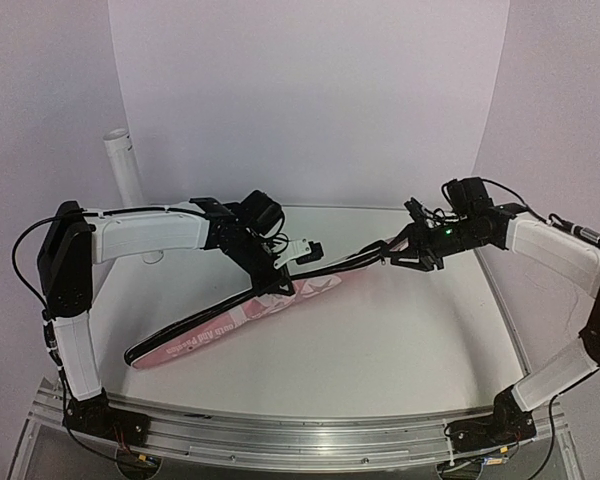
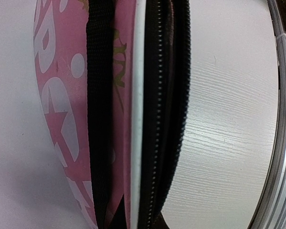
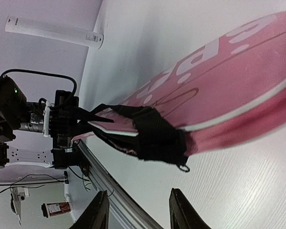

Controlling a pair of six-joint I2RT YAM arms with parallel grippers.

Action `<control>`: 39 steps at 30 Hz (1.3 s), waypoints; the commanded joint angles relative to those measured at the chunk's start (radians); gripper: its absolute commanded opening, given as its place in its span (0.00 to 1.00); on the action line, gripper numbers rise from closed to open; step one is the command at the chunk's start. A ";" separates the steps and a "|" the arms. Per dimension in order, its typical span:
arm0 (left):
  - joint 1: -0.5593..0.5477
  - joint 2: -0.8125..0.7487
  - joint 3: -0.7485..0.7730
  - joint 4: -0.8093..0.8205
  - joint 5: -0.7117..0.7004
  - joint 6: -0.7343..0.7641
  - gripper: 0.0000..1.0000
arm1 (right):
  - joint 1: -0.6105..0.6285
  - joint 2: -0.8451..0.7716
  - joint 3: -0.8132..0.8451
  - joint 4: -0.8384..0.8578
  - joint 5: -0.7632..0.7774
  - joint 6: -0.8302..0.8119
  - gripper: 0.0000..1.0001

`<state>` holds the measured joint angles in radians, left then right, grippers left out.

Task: Pack up the badminton gear

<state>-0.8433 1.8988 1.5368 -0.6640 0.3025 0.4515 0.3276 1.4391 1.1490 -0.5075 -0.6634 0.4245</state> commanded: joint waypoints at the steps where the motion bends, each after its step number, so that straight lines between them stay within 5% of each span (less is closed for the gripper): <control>1: -0.003 -0.028 0.045 -0.002 0.039 -0.005 0.00 | -0.016 0.039 -0.057 0.248 -0.040 0.068 0.39; 13: -0.003 -0.026 0.041 0.010 0.050 -0.004 0.00 | -0.040 0.104 -0.093 0.304 -0.073 0.078 0.36; 26: -0.004 -0.023 0.052 0.012 0.047 0.002 0.00 | -0.041 0.132 -0.143 0.439 -0.147 0.160 0.10; 34: -0.004 -0.025 0.050 0.017 0.043 0.007 0.00 | -0.042 0.098 -0.197 0.480 -0.162 0.212 0.10; 39: -0.004 -0.022 0.054 0.018 0.044 0.008 0.00 | -0.042 0.073 -0.218 0.499 -0.158 0.240 0.20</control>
<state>-0.8425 1.8992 1.5372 -0.6758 0.3106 0.4522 0.2805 1.5581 0.9533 -0.0404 -0.8084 0.6353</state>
